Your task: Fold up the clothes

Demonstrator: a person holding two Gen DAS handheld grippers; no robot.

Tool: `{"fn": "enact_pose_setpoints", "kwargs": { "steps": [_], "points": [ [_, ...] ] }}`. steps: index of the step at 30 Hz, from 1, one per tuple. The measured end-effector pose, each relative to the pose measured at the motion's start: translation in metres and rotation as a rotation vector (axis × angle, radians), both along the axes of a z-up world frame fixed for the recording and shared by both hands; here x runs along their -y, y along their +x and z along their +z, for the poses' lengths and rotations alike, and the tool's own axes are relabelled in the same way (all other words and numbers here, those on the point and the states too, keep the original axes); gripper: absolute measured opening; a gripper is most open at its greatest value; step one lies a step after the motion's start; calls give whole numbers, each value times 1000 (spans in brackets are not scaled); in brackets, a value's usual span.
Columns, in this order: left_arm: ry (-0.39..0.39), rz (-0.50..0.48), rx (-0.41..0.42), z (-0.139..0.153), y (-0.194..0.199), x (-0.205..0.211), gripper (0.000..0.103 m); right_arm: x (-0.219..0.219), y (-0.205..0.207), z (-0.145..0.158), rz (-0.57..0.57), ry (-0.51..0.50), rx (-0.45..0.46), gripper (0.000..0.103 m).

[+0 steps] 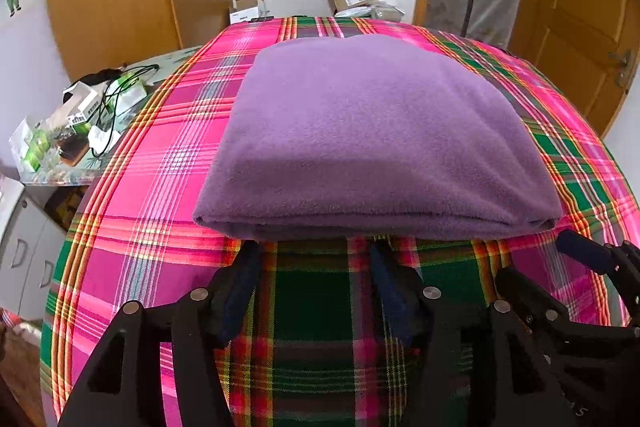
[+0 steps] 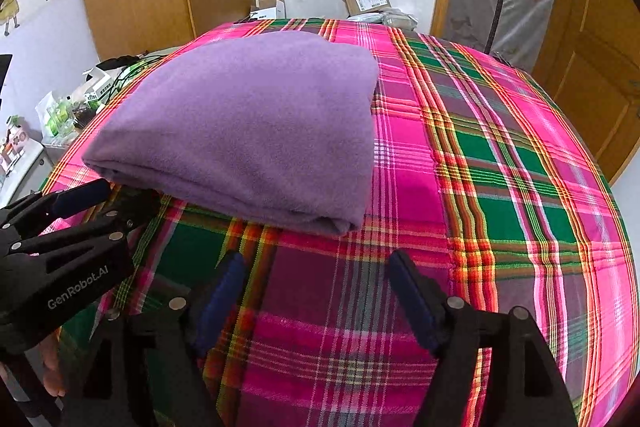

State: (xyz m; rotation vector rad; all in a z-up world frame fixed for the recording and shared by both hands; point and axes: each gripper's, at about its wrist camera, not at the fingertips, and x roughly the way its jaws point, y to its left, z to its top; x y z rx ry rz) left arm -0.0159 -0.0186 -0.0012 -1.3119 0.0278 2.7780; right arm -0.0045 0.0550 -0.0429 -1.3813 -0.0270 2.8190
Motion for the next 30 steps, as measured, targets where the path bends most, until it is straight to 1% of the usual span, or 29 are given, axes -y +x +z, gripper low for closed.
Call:
{"fn": "enact_pose_setpoints", "kwargs": {
  "steps": [2, 5, 30],
  "points": [
    [0, 6, 0, 0, -1, 0, 60, -6, -2, 0, -31, -2, 1, 77],
    [1, 7, 0, 0, 0, 0, 60, -8, -3, 0, -45, -2, 1, 77],
    [4, 6, 0, -1, 0, 0, 60, -8, -4, -1, -45, -1, 2, 78]
  ]
}}
